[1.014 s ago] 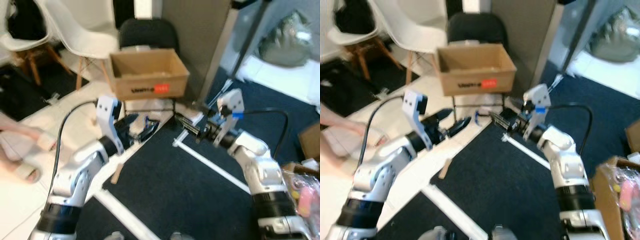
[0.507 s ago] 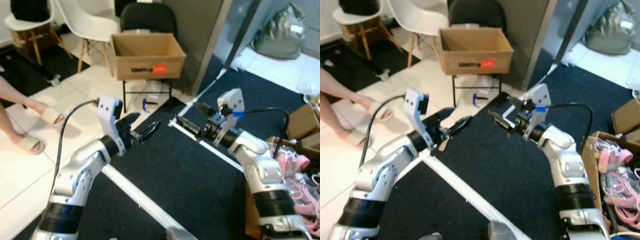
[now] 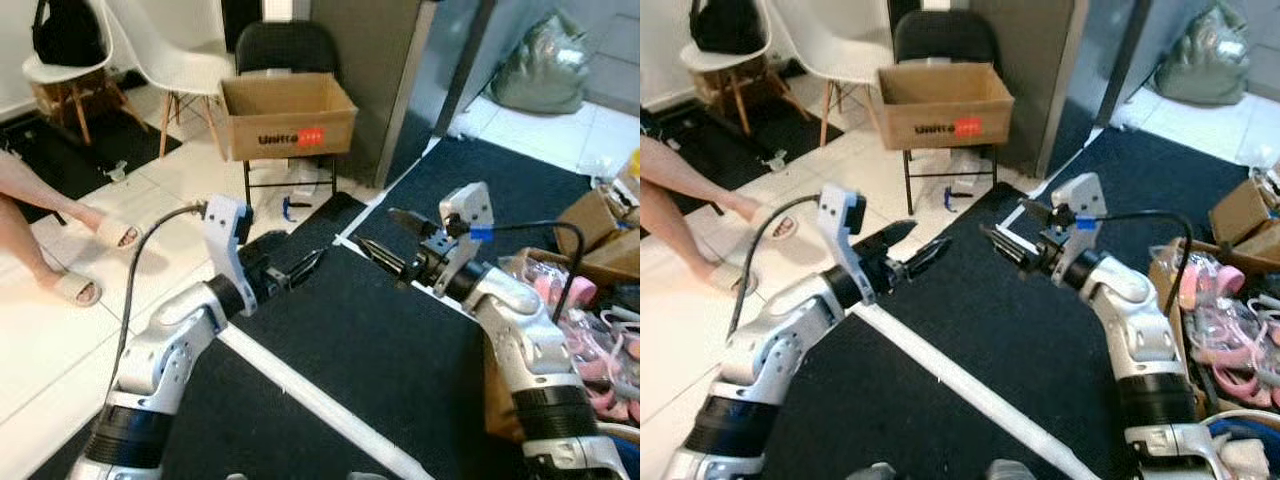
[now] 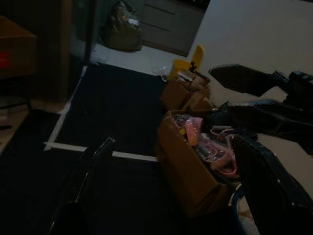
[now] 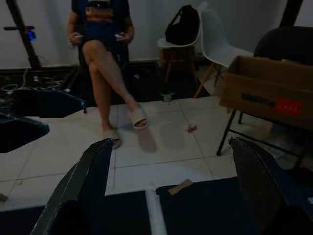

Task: Picking trash to rubbish bin

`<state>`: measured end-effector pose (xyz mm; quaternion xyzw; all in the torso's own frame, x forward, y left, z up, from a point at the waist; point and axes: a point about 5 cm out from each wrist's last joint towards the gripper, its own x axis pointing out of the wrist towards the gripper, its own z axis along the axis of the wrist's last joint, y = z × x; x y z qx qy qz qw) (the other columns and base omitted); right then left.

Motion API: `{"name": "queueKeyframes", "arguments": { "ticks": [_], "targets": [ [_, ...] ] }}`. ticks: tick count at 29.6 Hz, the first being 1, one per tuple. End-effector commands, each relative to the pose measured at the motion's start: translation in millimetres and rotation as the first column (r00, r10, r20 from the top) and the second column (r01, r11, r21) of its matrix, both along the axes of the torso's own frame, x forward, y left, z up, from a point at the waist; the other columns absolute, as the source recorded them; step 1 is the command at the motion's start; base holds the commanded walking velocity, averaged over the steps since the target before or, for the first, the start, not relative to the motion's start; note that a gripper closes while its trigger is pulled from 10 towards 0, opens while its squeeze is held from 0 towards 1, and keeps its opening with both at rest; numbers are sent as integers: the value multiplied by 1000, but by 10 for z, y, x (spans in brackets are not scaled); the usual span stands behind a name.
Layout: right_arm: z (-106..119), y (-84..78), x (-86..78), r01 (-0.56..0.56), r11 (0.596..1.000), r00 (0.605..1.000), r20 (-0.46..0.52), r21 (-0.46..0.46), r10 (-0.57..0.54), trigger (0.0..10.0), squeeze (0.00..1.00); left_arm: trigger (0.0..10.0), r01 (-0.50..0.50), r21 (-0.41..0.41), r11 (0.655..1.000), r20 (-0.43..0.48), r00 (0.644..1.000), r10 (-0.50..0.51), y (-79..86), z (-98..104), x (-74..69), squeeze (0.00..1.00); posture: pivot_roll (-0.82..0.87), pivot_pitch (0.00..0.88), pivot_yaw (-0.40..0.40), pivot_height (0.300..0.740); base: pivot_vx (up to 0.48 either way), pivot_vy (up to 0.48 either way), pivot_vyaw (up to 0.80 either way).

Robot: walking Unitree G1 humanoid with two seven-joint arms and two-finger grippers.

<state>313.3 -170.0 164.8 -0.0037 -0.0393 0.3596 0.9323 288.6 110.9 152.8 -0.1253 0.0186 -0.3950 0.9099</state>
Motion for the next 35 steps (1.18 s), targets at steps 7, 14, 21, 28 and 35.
{"name": "queueKeyframes", "arguments": {
  "ticks": [7, 14, 21, 28, 35],
  "targets": [
    [29, -13, -9, -14, 1000, 1000, 19, 0, 14, 10000, 0, 10000, -9, 22, 1000, 18, 1000, 8, -3, -41, 8, 0, -64, 0, -20, 740, 0, 0, 753],
    [26, -5, -14, -17, 1000, 1000, 22, 0, 17, 10000, 0, 10000, -7, 19, 1000, 24, 1000, 7, -14, -36, 8, 0, -63, 0, -17, 740, 0, 0, 746],
    [18, 1, -19, -22, 1000, 1000, 22, 0, 22, 10000, 0, 10000, -28, 31, 999, 41, 999, 27, 4, -45, 38, 0, -64, 0, -15, 740, 0, 0, 748],
    [16, 2, -14, -25, 1000, 999, 24, -2, 25, 10000, 0, 10000, -36, 28, 999, 50, 998, 35, -8, -54, 46, 0, -66, 0, -17, 740, 0, 0, 748],
    [19, 3, -13, -28, 1000, 999, 25, -4, 28, 10000, 0, 10000, -44, 27, 999, 56, 998, 43, -5, -58, 59, 0, -68, 0, -19, 740, 0, 0, 748]
  ]
}}
